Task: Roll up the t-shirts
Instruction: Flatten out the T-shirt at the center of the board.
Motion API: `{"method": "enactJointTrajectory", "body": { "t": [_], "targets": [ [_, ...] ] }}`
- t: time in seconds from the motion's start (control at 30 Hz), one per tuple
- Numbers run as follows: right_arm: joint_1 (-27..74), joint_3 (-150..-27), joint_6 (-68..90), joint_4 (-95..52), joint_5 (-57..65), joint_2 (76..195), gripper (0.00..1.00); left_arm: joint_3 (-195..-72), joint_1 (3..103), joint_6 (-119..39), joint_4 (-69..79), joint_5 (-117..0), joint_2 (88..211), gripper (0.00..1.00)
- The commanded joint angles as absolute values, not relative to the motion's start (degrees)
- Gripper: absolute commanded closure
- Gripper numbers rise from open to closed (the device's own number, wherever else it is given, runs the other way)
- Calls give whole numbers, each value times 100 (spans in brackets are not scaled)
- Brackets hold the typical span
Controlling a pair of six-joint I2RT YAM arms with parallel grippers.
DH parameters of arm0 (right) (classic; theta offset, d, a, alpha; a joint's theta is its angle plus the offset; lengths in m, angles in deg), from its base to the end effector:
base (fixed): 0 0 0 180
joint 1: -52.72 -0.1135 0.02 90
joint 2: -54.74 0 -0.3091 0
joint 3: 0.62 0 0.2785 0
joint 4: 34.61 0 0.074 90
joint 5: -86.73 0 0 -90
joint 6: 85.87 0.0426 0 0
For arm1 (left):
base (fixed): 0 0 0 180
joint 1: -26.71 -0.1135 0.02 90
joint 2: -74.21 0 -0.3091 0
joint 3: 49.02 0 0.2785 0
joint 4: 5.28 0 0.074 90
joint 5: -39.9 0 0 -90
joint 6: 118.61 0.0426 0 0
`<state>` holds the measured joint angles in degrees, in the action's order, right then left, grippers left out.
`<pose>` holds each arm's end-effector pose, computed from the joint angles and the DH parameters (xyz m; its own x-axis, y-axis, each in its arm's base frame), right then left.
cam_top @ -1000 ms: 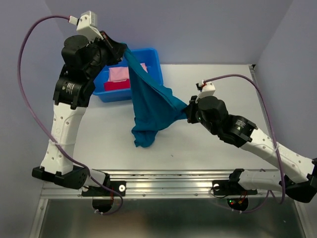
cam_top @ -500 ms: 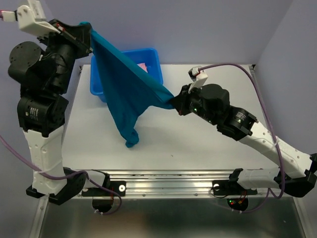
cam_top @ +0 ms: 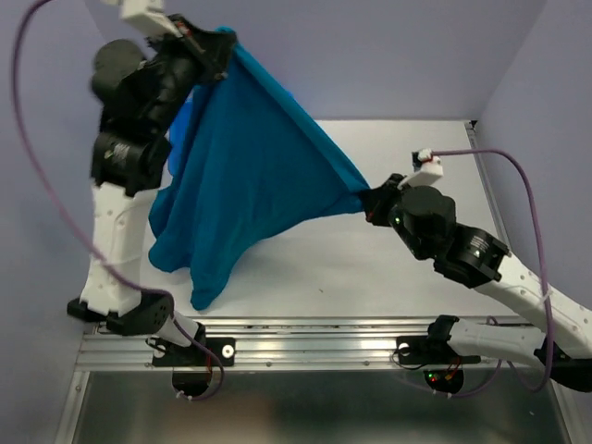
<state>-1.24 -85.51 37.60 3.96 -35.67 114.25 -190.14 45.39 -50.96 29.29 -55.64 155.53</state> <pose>0.1490 0.1660 0.4741 -0.3192 0.3527 -0.8796 -0.2394 0.8680 0.4350 0.2059 -0.0740 0.7094 0.2208 -0.4742 -0.8523 0.5249 0.7943 -0.3059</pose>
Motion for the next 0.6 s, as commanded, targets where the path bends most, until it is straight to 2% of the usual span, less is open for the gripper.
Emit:
{"method": "enactJointTrajectory", "body": {
  "t": [0.0, 0.17, 0.2, 0.23, 0.27, 0.3, 0.33, 0.4, 0.57],
  "targets": [
    [-107, -7847, 5578, 2131, -5231, 10488, 99, -18854, 5192, -5068, 2395, -6214, 16929, 100],
    [-107, -7073, 7746, 4293, -5109, 9703, 99, -20450, 6246, -4602, 3036, -6344, 19151, 100],
    [-107, -7011, 7952, 4487, -5047, 9624, 94, -20663, 6335, -4558, 3167, -6477, 19476, 99],
    [-107, -6949, 8128, 4646, -4994, 9553, 82, -20848, 6414, -4549, 3246, -6565, 19758, 87],
    [-107, -6905, 8347, 4839, -4933, 9483, 53, -21033, 6537, -4531, 3291, -6766, 20213, 45],
    [-107, -6879, 8393, 4884, -4924, 9474, 42, -21017, 6590, -4531, 3326, -6820, 20348, 29],
    [-107, -6887, 8445, 4945, -4932, 9491, 35, -20947, 6643, -4514, 3335, -6891, 20471, 2],
    [-107, -6948, 8403, 4929, -5046, 9675, 27, -20588, 6748, -4461, 3309, -7005, 20412, 1],
    [-107, -7256, 7290, 4148, -5292, 10595, 27, -19561, 6793, -4233, 3291, -6822, 19569, 3]
  ]
}}
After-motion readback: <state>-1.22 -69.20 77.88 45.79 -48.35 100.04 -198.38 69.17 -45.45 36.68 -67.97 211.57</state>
